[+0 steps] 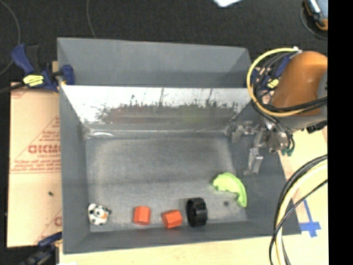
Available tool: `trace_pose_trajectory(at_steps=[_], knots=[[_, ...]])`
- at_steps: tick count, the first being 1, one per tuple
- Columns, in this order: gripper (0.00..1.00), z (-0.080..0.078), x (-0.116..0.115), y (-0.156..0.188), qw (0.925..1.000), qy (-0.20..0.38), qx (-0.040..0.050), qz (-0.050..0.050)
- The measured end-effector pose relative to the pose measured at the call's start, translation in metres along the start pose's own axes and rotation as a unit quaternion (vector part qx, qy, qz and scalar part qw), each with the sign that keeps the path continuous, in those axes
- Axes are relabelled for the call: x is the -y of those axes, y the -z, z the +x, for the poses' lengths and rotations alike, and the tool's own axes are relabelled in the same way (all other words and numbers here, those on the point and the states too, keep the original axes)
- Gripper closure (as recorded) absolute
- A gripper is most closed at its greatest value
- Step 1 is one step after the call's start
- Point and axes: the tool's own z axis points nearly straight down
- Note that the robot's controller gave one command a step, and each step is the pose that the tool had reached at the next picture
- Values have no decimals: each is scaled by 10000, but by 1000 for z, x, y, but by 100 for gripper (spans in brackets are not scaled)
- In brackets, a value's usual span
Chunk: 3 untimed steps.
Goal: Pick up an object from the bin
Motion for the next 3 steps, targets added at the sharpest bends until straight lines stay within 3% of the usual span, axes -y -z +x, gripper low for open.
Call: trace_pose_trajectory(at_steps=[1, 2, 3], knots=[[0, -2, 0, 5, 10000, 24, 41, 9], [0, 73, -11, -75, 9971, -767, 11, 0], [0, 55, -11, -17, 9998, -169, 93, 24]])
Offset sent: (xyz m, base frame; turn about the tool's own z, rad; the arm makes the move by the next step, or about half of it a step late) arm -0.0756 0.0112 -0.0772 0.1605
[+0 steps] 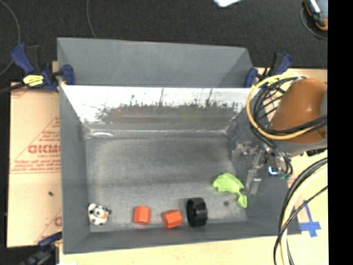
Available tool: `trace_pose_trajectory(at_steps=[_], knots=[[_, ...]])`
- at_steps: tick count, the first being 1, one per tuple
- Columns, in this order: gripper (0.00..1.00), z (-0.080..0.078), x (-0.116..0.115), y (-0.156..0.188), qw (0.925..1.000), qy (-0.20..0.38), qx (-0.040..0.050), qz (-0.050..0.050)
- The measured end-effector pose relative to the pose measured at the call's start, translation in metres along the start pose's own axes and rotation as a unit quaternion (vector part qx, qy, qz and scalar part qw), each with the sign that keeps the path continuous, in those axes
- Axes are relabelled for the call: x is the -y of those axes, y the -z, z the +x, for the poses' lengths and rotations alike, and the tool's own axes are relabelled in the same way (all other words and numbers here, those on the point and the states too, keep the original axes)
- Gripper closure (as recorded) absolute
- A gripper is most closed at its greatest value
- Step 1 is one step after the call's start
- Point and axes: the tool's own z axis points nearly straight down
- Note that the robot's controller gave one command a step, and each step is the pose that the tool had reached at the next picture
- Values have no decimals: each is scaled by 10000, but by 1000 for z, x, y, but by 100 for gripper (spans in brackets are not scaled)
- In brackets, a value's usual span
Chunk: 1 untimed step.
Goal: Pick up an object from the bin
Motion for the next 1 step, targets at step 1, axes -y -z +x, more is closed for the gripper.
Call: trace_pose_trajectory(at_steps=[1], knots=[[0, 14, -11, -30, 9902, -1393, -80, -12]])
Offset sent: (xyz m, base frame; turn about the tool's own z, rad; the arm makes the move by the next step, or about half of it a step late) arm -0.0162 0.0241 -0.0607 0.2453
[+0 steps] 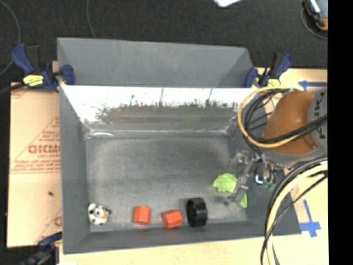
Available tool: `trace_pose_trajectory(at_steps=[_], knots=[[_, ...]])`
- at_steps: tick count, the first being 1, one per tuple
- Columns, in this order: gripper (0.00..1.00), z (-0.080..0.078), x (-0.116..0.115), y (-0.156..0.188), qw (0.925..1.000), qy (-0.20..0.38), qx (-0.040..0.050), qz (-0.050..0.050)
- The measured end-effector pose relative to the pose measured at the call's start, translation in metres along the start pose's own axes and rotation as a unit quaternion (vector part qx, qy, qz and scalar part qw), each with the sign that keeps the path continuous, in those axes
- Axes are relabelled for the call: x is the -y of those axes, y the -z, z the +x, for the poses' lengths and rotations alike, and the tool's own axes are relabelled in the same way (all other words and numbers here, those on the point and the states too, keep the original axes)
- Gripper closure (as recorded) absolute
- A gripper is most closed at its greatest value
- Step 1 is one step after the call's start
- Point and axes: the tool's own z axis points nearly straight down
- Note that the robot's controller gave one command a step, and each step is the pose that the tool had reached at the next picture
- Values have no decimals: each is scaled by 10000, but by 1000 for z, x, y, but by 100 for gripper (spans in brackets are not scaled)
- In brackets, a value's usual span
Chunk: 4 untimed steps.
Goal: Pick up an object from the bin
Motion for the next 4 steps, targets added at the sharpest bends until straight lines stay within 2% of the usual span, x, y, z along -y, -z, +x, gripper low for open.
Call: trace_pose_trajectory(at_steps=[1, 2, 4], knots=[[0, 6, -11, -31, 9998, 176, 92, 3], [100, -13, -11, -30, 9931, -1172, 21, 2], [100, -11, -11, -26, 9932, -1165, -2, 7]])
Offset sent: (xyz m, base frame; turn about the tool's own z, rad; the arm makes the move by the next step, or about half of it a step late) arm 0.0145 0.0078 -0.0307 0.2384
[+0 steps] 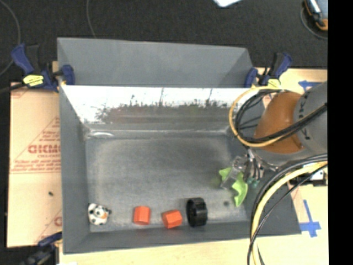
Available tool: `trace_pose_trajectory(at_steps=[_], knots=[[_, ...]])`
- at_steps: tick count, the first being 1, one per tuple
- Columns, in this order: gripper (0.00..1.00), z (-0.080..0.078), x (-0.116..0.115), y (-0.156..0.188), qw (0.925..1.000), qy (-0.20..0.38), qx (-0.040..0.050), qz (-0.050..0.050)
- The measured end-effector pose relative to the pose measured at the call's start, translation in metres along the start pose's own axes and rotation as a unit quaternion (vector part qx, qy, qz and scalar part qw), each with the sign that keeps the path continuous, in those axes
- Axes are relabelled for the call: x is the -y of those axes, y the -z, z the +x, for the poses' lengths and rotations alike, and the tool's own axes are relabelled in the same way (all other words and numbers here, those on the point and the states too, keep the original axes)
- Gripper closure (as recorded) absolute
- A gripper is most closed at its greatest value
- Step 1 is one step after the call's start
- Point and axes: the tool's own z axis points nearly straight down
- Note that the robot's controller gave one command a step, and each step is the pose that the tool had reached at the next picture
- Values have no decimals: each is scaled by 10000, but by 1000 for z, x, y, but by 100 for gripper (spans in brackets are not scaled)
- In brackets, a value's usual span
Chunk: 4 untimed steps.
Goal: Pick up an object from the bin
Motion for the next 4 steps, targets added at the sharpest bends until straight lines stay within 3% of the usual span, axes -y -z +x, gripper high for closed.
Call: trace_pose_trajectory(at_steps=[1, 4], knots=[[100, 1, 1, 20, 10000, 8, -21, 5], [100, -2, 1, 67, 10000, 29, 34, -11]])
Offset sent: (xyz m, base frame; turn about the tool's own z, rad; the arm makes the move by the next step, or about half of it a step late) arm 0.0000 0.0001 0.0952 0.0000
